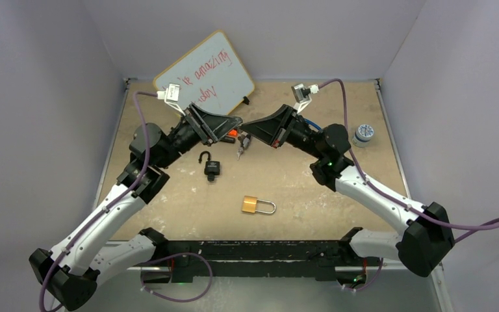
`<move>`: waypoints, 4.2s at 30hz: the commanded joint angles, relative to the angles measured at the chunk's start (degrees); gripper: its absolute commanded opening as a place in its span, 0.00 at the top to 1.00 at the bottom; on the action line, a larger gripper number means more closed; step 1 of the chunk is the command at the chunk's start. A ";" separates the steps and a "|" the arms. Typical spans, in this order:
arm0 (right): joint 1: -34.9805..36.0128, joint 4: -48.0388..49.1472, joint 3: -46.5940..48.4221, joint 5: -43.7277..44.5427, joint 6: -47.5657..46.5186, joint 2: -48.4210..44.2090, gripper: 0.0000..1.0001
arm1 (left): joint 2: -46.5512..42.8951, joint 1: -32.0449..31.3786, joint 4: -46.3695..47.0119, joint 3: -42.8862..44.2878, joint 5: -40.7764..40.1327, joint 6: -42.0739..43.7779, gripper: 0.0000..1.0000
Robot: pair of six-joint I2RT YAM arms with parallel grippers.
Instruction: Unlock with the key
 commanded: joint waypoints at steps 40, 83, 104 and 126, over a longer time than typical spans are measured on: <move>-1.67 -37.67 18.55 -22.43 -26.88 -1.73 0.61 | 1.20 0.05 -7.46 11.28 18.52 22.23 1.00; -2.08 -67.64 -0.42 32.72 -26.47 -11.13 1.00 | 6.81 -0.75 -32.47 5.01 1.12 37.18 0.32; -14.36 -77.37 -9.68 38.12 -18.59 -12.62 1.00 | 39.64 -24.27 -8.89 -6.28 12.09 38.50 0.53; -16.40 -63.61 -14.96 21.46 -26.39 -19.70 1.00 | 45.82 -22.10 -17.67 5.95 -10.05 31.62 0.51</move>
